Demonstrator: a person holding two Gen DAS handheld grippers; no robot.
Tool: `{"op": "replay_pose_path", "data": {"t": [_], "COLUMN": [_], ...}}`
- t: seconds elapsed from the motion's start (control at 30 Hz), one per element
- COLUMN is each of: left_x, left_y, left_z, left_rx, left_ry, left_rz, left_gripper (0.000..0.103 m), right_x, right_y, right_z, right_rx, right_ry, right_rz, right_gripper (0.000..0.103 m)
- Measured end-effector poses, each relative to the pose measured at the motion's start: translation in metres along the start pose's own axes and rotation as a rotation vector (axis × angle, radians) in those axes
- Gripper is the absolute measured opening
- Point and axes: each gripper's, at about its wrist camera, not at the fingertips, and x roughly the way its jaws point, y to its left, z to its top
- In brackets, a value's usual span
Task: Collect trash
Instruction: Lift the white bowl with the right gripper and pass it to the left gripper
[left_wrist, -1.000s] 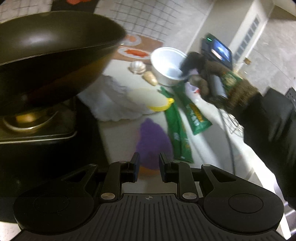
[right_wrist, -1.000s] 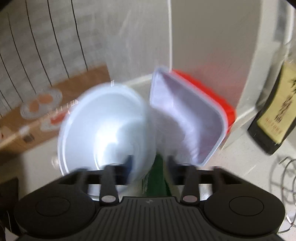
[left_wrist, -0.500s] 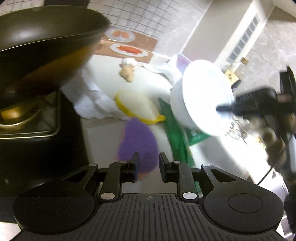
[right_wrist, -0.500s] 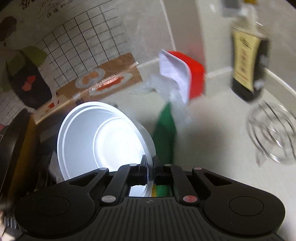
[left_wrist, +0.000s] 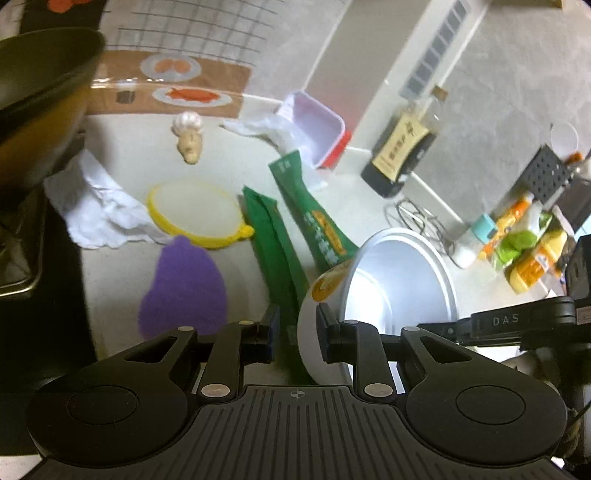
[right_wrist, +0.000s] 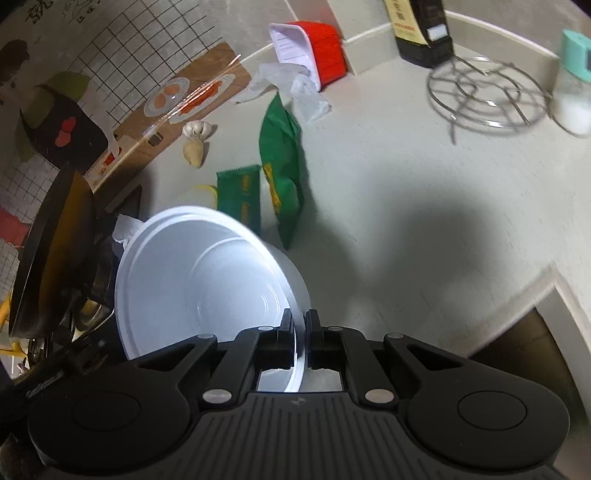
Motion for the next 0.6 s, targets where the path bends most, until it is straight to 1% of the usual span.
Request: {"op": "replay_pose_path", "data": {"t": [0.07, 0.17, 0.23, 0.3, 0.37, 0.43, 0.5, 0.6], "left_x": [-0.003, -0.015, -0.022, -0.023, -0.019, -0.009, 0.002, 0.022], "left_y": [-0.002, 0.003, 0.008, 0.007, -0.001, -0.012, -0.023, -0.037], "left_z": [0.002, 0.008, 0.014, 0.019, 0.021, 0.020, 0.017, 0.010], "left_rx": [-0.014, -0.042, -0.064, -0.062, -0.034, 0.010, 0.046, 0.108], "left_ry": [-0.013, -0.069, -0.102, -0.105, -0.084, -0.050, -0.021, 0.027], "left_rz": [-0.022, -0.014, -0.033, -0.076, -0.112, -0.120, -0.104, -0.057], "left_gripper": [0.025, 0.025, 0.025, 0.025, 0.025, 0.025, 0.025, 0.025], "right_x": [-0.003, -0.014, -0.021, -0.028, -0.036, -0.044, -0.051, -0.061], "right_y": [-0.006, -0.015, -0.020, -0.023, -0.023, -0.021, -0.017, -0.011], "right_z": [-0.005, -0.009, -0.010, -0.011, -0.013, -0.016, -0.021, -0.030], "right_rx": [0.019, 0.039, 0.044, 0.041, 0.020, -0.016, -0.062, -0.128], "right_ry": [-0.019, -0.078, -0.110, -0.136, -0.178, -0.231, -0.281, -0.339], "right_rz": [-0.021, -0.060, -0.066, -0.062, -0.083, -0.140, -0.200, -0.269], "right_gripper": [0.007, 0.012, 0.013, 0.022, 0.038, 0.045, 0.046, 0.048]}}
